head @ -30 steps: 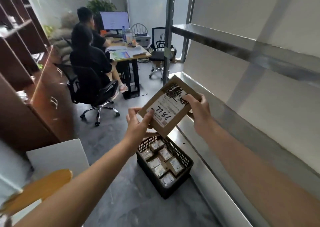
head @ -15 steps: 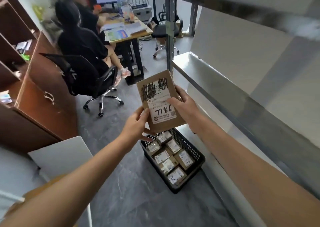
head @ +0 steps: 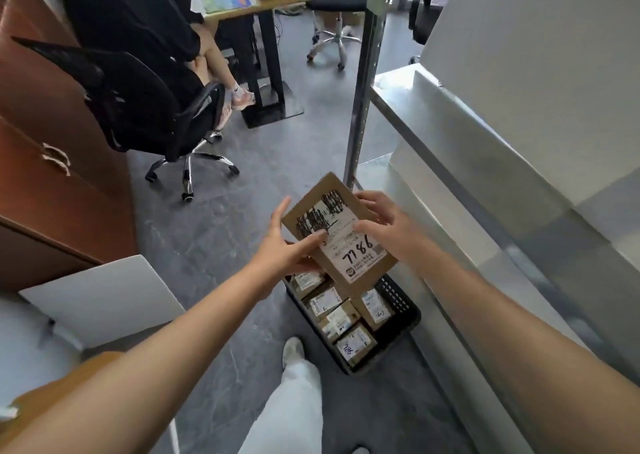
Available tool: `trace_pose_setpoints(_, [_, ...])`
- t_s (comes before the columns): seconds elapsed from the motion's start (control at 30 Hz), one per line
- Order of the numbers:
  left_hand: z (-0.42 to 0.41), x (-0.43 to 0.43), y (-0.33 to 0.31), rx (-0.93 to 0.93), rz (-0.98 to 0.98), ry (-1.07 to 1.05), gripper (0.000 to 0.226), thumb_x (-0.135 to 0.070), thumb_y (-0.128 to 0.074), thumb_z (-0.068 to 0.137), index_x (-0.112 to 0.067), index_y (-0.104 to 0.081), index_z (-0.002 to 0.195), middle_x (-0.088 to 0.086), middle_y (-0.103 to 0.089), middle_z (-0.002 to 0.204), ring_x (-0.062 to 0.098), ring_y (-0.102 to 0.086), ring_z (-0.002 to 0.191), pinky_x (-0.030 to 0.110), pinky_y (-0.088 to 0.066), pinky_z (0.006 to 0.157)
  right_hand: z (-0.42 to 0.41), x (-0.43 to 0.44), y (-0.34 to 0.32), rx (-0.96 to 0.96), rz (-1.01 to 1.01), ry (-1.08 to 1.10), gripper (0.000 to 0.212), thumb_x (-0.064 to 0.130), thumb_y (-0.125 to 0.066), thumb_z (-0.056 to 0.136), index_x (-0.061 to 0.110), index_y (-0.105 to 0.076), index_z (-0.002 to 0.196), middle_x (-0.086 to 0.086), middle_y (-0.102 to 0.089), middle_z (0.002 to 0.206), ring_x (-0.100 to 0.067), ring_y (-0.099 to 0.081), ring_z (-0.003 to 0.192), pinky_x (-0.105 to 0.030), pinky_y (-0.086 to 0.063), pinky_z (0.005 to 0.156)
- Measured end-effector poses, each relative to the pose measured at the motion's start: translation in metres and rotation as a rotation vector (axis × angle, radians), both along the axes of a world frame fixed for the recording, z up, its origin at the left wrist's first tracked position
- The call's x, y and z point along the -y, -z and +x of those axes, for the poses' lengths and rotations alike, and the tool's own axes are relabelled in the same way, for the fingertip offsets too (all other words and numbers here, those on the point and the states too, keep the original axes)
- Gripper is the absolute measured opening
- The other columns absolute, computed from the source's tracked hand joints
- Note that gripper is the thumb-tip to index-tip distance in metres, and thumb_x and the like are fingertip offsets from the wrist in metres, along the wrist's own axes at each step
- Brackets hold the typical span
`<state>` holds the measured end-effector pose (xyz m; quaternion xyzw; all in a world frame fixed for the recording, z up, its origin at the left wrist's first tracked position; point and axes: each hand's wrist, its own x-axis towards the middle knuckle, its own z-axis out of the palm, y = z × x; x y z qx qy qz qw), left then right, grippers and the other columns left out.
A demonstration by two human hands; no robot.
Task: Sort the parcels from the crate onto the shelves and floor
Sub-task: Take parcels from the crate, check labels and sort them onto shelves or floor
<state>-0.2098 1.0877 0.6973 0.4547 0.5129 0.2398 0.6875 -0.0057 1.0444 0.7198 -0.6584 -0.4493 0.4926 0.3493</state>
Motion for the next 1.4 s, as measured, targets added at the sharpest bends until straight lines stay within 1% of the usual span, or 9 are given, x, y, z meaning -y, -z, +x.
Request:
trace_pose_setpoints(0.13, [0.010, -0.049, 0.024, 0.099, -0.105, -0.141, 0.049, -0.036, -0.068, 0.088, -0.019, -0.044, 0.126, 0.015, -0.072, 0.103, 0.034, -0.074, 0.085, 0.044, -0.062, 0.068, 0.014, -0.057, -0.005, 0.046, -0.115, -0.048, 0.047, 0.037, -0.071, 0.087, 0.058, -0.055, 0.126, 0.005, -0.073, 0.102, -0.015, -0.075, 0.081, -0.036, -0.062, 0.067])
trace_pose_setpoints(0.27, [0.018, -0.093, 0.051, 0.131, -0.127, -0.208, 0.056, -0.046, -0.068, 0.078, -0.020, -0.046, 0.123, 0.008, -0.073, 0.092, 0.028, -0.074, 0.082, 0.042, -0.060, 0.070, 0.002, -0.110, 0.013, 0.222, -0.039, 0.183, 0.041, 0.071, -0.050, 0.084, 0.047, -0.069, 0.112, -0.004, -0.070, 0.110, -0.024, -0.069, 0.099, -0.043, -0.058, 0.081])
trace_pose_setpoints(0.4, [0.035, -0.122, 0.084, 0.120, -0.127, -0.181, 0.058, -0.045, -0.068, 0.077, -0.021, -0.045, 0.124, 0.015, -0.072, 0.104, 0.031, -0.072, 0.089, 0.041, -0.061, 0.074, 0.000, -0.141, 0.061, 0.040, 0.001, 0.890, 0.027, 0.048, -0.040, 0.092, 0.032, -0.062, 0.089, -0.005, -0.064, 0.100, -0.027, -0.063, 0.093, -0.038, -0.054, 0.069])
trace_pose_setpoints(0.53, [0.052, -0.124, 0.140, 0.055, -0.227, -0.243, 0.047, -0.045, -0.071, 0.076, -0.024, -0.049, 0.113, 0.019, -0.068, 0.115, 0.035, -0.071, 0.096, 0.042, -0.060, 0.076, 0.005, -0.141, 0.119, -0.016, -0.097, 1.059, 0.032, 0.032, -0.052, 0.097, 0.013, -0.041, 0.120, -0.006, -0.043, 0.118, -0.004, -0.050, 0.079, -0.005, -0.039, 0.046])
trace_pose_setpoints(0.7, [0.057, -0.104, 0.237, -0.108, -0.339, -0.259, 0.030, -0.046, -0.067, 0.087, -0.029, -0.053, 0.106, 0.006, -0.069, 0.112, 0.026, -0.072, 0.096, 0.051, -0.058, 0.083, 0.025, -0.120, 0.225, -0.047, -0.229, 0.808, 0.035, 0.038, -0.057, 0.097, 0.016, -0.056, 0.123, -0.004, -0.065, 0.114, -0.012, -0.066, 0.094, -0.016, -0.049, 0.063])
trace_pose_setpoints(0.83, [0.043, -0.077, 0.345, -0.569, -0.256, 0.112, 0.036, -0.060, -0.050, 0.090, -0.028, -0.065, 0.096, 0.001, -0.065, 0.109, 0.020, -0.056, 0.109, 0.035, -0.039, 0.102, 0.040, -0.109, 0.318, -0.099, -0.422, 0.567, 0.045, 0.020, -0.065, 0.093, 0.029, -0.058, 0.136, 0.009, -0.071, 0.113, -0.002, -0.069, 0.094, -0.012, -0.052, 0.067])
trace_pose_setpoints(1.03, [0.049, -0.059, 0.462, -0.686, -0.366, 0.162, 0.023, -0.039, -0.057, 0.096, -0.021, -0.055, 0.081, -0.001, -0.059, 0.076, 0.024, -0.059, 0.081, 0.033, -0.045, 0.072, 0.046, -0.120, 0.455, -0.190, -0.537, 0.302, 0.068, 0.002, -0.065, 0.089, 0.035, -0.045, 0.145, 0.006, -0.059, 0.137, -0.009, -0.062, 0.115, -0.036, -0.052, 0.100])
trace_pose_setpoints(1.2, [0.072, -0.046, 0.552, -0.783, -0.492, 0.072, 0.032, -0.031, -0.056, 0.095, -0.009, -0.055, 0.118, 0.011, -0.064, 0.115, 0.032, -0.059, 0.106, 0.034, -0.046, 0.085, 0.061, -0.120, 0.556, -0.103, -0.592, 0.069, 0.086, -0.011, -0.062, 0.084, 0.039, -0.036, 0.149, 0.006, -0.055, 0.140, -0.007, -0.060, 0.114, -0.026, -0.054, 0.093])
trace_pose_setpoints(1.4, [0.108, -0.045, 0.623, -0.854, -0.647, 0.099, 0.053, -0.030, -0.053, 0.092, 0.009, -0.049, 0.129, 0.028, -0.058, 0.127, 0.040, -0.057, 0.116, 0.042, -0.048, 0.090, 0.072, -0.127, 0.636, 0.030, -0.583, -0.046, 0.075, -0.001, -0.064, 0.087, 0.035, -0.039, 0.149, 0.009, -0.050, 0.145, -0.007, -0.051, 0.126, -0.025, -0.042, 0.107])
